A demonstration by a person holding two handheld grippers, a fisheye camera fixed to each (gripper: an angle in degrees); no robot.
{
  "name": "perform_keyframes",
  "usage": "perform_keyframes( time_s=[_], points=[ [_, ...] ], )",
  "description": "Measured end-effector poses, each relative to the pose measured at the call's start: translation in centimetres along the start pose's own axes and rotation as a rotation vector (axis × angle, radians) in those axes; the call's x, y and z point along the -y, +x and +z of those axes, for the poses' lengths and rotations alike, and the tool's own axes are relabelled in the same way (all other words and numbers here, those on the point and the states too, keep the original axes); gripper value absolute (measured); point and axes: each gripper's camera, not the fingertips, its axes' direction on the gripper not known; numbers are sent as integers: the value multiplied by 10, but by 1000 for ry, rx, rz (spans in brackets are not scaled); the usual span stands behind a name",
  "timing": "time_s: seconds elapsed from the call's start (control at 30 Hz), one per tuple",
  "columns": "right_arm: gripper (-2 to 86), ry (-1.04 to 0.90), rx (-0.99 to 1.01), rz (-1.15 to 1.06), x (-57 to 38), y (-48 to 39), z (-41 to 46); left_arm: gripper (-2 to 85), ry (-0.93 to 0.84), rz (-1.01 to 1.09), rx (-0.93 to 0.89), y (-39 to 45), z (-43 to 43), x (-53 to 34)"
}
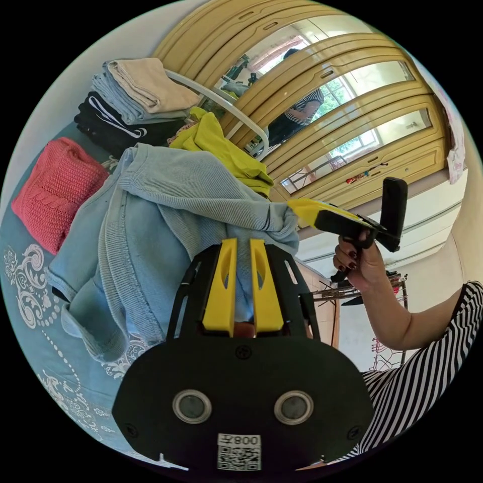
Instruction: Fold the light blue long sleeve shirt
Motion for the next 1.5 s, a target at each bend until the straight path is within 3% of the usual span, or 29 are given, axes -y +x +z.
perform_keyframes(
  time_s=[0.37, 0.7, 0.83, 0.9, 0.97, 1.13, 1.37, 1.5],
  points=[
    [5, -90, 100, -46, 38, -63, -3, 36, 89, -39, -58, -8, -62, -53],
    [1, 94, 373, -276, 126, -226, -86, 32, 209, -148, -30, -22, -193, -186],
    [4, 70, 139, -366, 156, -303, -95, 32, 305, -211, -6, -32, -249, -235],
    [11, 57, -162, -383, 164, -334, -69, 31, 355, -221, 19, -32, -282, -267],
    [28, 11, -270, -355, 168, -344, -35, 29, 369, -226, 49, -33, -301, -291],
    [85, -132, -192, -332, 176, -394, 62, 26, 338, -309, 56, -51, -319, -349],
    [88, -258, -525, -374, 191, -462, 158, 23, 271, -364, 13, -64, -321, -392],
    [51, -272, -532, -350, 198, -474, 155, 20, 271, -351, -5, -66, -333, -401]
  ],
)
